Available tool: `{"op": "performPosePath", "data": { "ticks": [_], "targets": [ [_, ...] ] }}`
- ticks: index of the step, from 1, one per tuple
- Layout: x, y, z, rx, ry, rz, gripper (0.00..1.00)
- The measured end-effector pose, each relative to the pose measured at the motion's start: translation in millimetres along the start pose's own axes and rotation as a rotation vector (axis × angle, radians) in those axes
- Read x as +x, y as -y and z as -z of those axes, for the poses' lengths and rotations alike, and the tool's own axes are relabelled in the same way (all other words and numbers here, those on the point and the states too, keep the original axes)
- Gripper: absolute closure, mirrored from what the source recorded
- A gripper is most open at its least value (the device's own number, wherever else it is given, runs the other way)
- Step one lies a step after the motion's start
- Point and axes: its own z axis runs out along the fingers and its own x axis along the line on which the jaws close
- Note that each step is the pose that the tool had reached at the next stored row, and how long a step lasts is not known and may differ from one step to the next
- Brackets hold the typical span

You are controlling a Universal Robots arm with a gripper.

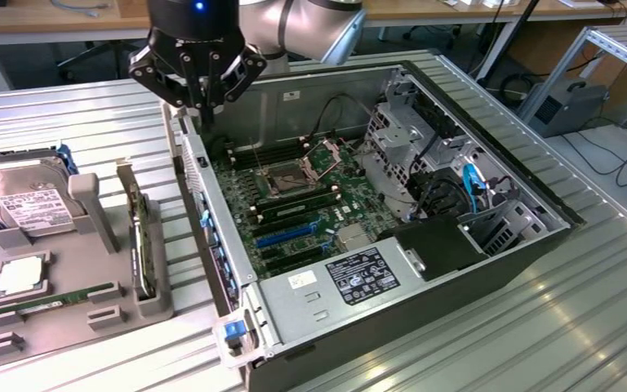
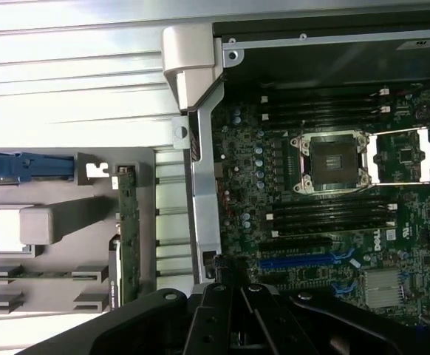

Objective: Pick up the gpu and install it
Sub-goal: 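Reach for the gpu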

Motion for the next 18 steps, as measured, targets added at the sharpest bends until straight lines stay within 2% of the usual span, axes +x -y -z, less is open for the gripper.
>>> {"op": "performPosePath", "data": {
  "ticks": [18],
  "targets": [
    [13.9,1.0,0.3,0.0,0.0,0.0,0.89]
  ]
}}
